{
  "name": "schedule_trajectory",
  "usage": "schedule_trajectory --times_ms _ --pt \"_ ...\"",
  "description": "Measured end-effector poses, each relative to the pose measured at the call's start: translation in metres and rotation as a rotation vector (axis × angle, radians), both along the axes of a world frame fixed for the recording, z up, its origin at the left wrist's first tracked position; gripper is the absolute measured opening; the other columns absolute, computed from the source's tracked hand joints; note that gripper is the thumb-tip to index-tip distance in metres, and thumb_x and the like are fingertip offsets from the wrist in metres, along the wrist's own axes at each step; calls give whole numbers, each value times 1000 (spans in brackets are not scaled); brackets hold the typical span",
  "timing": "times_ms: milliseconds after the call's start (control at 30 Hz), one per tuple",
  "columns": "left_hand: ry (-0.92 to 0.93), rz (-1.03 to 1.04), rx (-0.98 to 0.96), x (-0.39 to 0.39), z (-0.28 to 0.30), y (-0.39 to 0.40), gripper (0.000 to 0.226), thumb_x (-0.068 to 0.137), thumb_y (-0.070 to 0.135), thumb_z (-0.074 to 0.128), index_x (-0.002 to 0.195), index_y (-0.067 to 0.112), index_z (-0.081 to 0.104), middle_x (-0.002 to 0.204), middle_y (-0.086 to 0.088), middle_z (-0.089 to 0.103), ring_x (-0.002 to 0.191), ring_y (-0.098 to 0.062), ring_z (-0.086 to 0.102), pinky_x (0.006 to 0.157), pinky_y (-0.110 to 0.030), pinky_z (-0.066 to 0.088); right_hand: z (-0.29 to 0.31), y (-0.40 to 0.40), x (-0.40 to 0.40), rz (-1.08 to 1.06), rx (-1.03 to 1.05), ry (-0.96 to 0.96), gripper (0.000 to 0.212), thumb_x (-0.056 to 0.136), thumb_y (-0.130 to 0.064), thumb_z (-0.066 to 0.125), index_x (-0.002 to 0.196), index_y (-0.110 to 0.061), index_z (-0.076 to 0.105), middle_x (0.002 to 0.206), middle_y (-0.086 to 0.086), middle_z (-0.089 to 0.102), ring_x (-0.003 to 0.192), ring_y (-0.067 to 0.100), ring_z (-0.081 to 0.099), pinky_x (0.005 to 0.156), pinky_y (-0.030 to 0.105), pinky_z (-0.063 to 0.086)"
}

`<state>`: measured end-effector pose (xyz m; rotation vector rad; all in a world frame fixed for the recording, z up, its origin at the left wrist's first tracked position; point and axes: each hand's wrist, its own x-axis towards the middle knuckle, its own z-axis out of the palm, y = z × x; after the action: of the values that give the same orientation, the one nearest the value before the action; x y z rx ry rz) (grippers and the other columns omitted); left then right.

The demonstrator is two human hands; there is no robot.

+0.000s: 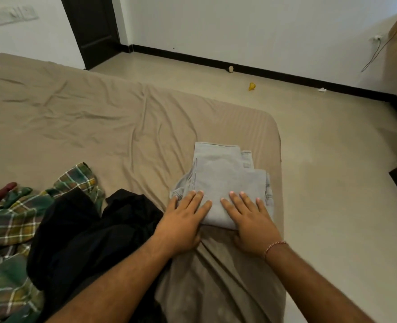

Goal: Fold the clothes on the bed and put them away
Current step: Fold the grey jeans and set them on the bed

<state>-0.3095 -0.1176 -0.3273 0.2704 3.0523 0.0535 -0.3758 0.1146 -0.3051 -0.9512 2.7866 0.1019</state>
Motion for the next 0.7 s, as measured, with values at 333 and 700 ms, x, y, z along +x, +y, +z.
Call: schedule_trajectory --times_ms 333,700 --pt "-116 -45 11 -30 59 -17 42 83 41 58 124 35 63 123 4 68 107 -27 68 86 -39 55 55 -18 -26 12 86 -157 60 96 -24 60 152 -37 44 149 2 55 131 28 55 114 41 41" --pt "241 -43 383 -6 143 -59 39 86 58 63 115 32 69 100 8 74 92 -18 70 69 -29 46 179 1 -51 30 -194 -198 37 88 -44 76 123 -36 67 113 -14 69 101 9 64 91 34 53"
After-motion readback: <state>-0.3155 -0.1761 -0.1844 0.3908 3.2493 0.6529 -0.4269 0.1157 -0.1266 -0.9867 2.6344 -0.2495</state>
